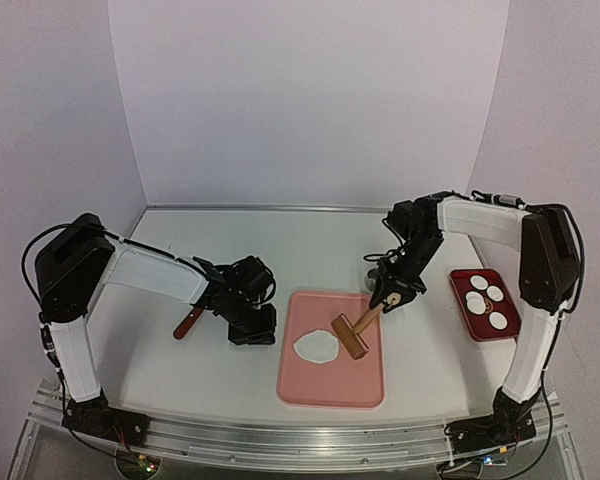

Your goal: Roll out the dumpling wrappers from the dough

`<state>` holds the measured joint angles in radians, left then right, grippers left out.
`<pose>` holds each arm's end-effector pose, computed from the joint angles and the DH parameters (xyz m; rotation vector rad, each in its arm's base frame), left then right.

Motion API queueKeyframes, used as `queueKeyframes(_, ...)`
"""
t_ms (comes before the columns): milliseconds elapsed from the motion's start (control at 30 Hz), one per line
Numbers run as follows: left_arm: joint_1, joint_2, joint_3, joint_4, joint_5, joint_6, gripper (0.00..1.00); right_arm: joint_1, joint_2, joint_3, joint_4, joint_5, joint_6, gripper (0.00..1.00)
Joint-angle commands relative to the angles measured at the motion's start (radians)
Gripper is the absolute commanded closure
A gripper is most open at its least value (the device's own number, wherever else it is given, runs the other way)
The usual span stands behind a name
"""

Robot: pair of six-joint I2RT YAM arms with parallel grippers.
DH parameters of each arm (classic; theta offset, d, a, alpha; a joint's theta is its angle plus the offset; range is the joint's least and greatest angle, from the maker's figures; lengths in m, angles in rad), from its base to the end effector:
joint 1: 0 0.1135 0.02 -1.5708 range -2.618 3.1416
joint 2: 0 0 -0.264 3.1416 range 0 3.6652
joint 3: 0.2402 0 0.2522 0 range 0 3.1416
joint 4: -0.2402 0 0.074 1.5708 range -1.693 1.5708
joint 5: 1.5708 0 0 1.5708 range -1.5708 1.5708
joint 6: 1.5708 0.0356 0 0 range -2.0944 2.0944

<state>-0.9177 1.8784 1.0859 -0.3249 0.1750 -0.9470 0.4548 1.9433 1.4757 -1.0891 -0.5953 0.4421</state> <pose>0.2153 -0.2916 0.1348 0.0164 2.9299 -0.6957 0.3176 0.1775 0.1991 0.0237 -2.7918 -0.7803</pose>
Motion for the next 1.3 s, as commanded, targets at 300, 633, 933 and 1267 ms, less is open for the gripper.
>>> queueKeyframes(300, 0.003, -0.079, 0.029, -0.009, -0.038, 0.022, 0.91, 0.002, -0.020, 0.097, -0.139, 0.303, -0.086, 1.00)
queueKeyframes(633, 0.005, -0.136, 0.078, -0.096, -0.097, 0.045, 0.44, 0.002, -0.171, 0.226, -0.127, 0.061, -0.098, 1.00)
queueKeyframes(933, 0.048, -0.234, 0.067, -0.180, -0.139, 0.063, 0.22, -0.033, -0.235, 0.336, -0.133, 0.123, -0.045, 1.00)
queueKeyframes(1267, 0.230, -0.418, -0.058, -0.287, -0.101, 0.106, 0.15, -0.284, -0.328, 0.107, -0.069, 0.105, -0.008, 1.00)
